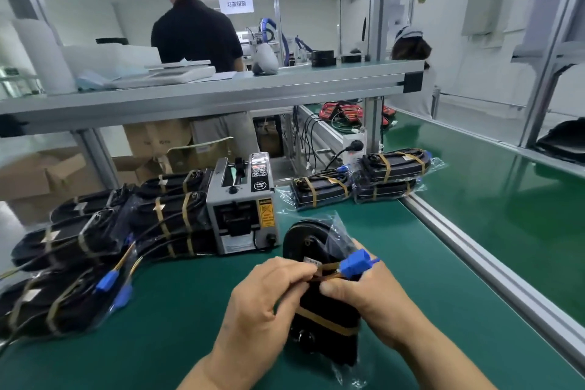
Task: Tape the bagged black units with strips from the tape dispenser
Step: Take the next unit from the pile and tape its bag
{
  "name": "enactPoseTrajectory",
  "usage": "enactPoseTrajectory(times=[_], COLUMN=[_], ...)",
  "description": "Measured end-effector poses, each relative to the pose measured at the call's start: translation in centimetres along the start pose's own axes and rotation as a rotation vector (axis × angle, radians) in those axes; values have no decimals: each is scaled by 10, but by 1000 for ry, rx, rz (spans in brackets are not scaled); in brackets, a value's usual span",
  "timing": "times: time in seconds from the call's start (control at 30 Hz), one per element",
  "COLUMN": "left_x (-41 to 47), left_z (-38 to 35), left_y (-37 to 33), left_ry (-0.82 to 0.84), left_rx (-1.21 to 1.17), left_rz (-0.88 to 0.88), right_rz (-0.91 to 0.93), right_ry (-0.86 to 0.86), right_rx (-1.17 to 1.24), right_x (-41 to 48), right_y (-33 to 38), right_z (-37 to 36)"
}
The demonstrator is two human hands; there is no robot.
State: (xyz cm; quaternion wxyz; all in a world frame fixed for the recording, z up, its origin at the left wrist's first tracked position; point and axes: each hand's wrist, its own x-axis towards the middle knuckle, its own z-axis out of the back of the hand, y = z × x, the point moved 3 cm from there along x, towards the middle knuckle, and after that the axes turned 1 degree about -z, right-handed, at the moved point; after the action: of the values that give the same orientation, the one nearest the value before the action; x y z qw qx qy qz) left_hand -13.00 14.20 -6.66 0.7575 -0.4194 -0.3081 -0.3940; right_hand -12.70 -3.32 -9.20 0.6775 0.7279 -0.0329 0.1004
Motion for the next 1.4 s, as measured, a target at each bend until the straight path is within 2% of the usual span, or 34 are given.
enactPoseTrajectory(times=[0.13, 0.27, 0.37, 0.47, 0.67, 0.83, 0.9, 1.0, 1.1, 1.17, 1.27, 1.4], left_x=[2, 8, 23, 43, 75, 95, 97, 94, 78, 58, 30, 18], left_z=[-9, 6, 25, 28, 29, 28, 28, 34, 40, 35, 18, 3], left_y=[-9, -5, -2, -3, -2, -13, -14, -9, -4, -4, -11, -26], left_ry=[41, -37, -102, -10, 198, 371, 431, 415, 182, 113, 215, 341], left_rx=[69, -57, -6, 29, -75, 69, 69, -34, -94, -40, 12, 92], left_rz=[-47, 110, 187, 143, 147, -107, -111, 67, 274, 437, 657, 702], right_rz=[56, 72, 71, 103, 102, 90, 100, 117, 147, 145, 168, 230], right_ry=[18, -11, 48, 96, 113, 175, 148, 50, -99, -172, -259, -299], right_rx=[40, 29, -53, -118, -227, -512, -527, -474, -442, -443, -449, -456], right_x=[-1, -4, -6, -5, -8, -6, -6, -12, -19, -21, -19, -19], right_y=[0, -3, 0, 3, 7, 20, 19, 11, 0, -7, -12, -16], right_z=[-7, -6, -6, -11, -13, -8, -5, -3, -1, -1, -6, -11])
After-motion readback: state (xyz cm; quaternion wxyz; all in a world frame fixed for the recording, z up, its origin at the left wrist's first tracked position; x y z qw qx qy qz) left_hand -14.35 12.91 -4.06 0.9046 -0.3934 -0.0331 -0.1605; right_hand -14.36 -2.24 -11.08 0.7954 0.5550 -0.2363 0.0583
